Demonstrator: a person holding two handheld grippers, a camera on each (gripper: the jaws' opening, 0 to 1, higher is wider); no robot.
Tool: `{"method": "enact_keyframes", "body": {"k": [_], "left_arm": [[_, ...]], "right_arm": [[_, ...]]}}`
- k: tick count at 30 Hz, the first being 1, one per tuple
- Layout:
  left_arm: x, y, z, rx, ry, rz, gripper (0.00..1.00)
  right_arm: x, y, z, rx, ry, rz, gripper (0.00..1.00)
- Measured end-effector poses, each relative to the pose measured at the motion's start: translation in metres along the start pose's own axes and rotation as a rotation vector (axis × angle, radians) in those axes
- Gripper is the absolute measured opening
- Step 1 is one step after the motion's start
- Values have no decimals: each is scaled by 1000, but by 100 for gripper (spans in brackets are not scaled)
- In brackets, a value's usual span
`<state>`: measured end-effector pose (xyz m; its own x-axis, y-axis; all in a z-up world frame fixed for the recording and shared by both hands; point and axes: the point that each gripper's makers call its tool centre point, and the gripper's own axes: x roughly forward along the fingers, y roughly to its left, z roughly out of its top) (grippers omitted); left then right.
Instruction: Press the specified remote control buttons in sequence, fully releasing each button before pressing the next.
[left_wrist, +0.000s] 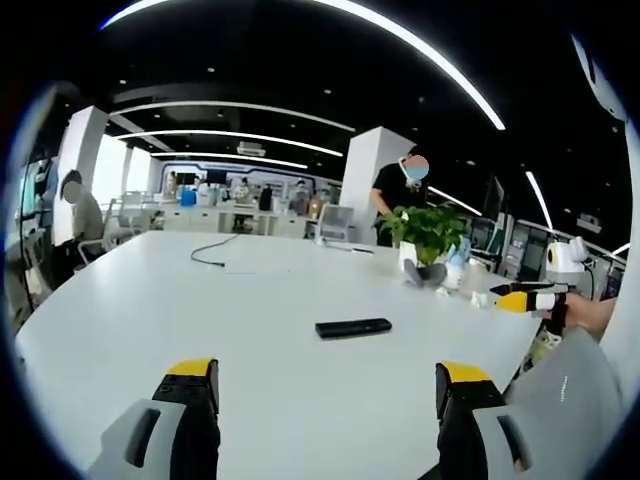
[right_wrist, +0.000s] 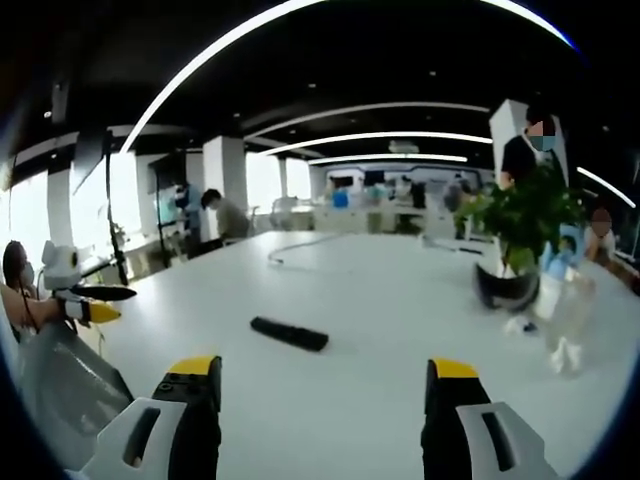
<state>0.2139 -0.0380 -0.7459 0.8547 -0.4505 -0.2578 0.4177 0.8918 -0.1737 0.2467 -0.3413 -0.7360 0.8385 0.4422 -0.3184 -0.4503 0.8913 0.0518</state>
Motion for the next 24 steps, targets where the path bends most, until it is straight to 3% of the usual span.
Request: {"method": "enact_keyframes", "body": {"k": [24], "left_arm": [[1, 1, -3, -7, 16, 3, 93]], "right_arm": [[0, -5, -4, 5, 5, 2, 82]]}}
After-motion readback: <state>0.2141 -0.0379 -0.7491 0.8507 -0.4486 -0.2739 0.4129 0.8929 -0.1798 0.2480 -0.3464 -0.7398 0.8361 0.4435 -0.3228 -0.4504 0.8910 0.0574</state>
